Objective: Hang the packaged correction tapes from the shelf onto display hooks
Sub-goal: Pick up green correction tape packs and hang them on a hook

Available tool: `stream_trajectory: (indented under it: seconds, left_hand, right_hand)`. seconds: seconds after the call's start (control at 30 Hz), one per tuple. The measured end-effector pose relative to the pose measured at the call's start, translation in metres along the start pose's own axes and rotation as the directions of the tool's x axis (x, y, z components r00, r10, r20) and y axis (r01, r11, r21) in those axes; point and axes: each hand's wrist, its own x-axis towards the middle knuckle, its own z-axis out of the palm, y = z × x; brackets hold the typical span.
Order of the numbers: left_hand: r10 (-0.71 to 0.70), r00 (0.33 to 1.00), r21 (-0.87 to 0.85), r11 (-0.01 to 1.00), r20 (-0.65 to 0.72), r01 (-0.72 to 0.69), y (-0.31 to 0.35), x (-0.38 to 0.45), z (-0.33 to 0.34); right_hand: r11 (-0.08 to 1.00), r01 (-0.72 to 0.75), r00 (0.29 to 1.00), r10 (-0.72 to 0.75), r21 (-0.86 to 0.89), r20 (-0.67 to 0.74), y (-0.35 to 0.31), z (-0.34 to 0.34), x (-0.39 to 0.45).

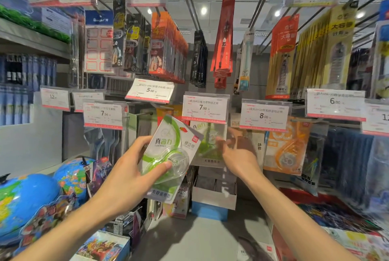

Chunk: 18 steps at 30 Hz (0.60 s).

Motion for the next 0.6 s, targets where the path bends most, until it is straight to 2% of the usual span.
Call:
stream_trajectory:
  seconds: [0.1, 0.17, 0.3, 0.37, 0.5, 0.6]
  left_hand:
    - [-0.047, 0.999, -0.048, 0.998, 0.004, 0.047, -0.006, -0.001, 0.003]
    - [-0.074, 0.997, -0.087, 0.993, 0.025, 0.076, -0.009, 0.0, 0.009]
    - [-0.106, 0.992, -0.194, 0.974, 0.071, 0.118, -0.01, 0.001, 0.029]
    - [-0.127, 0.988, -0.249, 0.958, 0.087, 0.145, -0.008, 0.002, 0.043]
    - [-0.149, 0.986, -0.334, 0.928, 0.071, 0.164, -0.002, 0.006, 0.063]
    - [-0.104, 0.986, -0.345, 0.928, 0.132, 0.144, 0.0, 0.007, 0.073]
  right_hand:
    - [0.997, 0.045, 0.999, -0.045, -0.059, -0.001, 0.008, -0.011, -0.007]
    - [0.997, 0.073, 0.997, -0.073, -0.001, 0.017, 0.013, -0.018, -0.021]
    - [0.981, 0.074, 0.958, -0.121, 0.181, 0.259, 0.016, -0.018, -0.06]
    - [0.962, 0.036, 0.939, -0.125, 0.27, 0.321, 0.014, -0.014, -0.072]
    - [0.882, -0.061, 0.954, -0.086, 0.467, 0.287, 0.015, -0.012, -0.076]
    - [0.784, -0.135, 0.961, -0.045, 0.606, 0.272, 0.022, -0.012, -0.077]
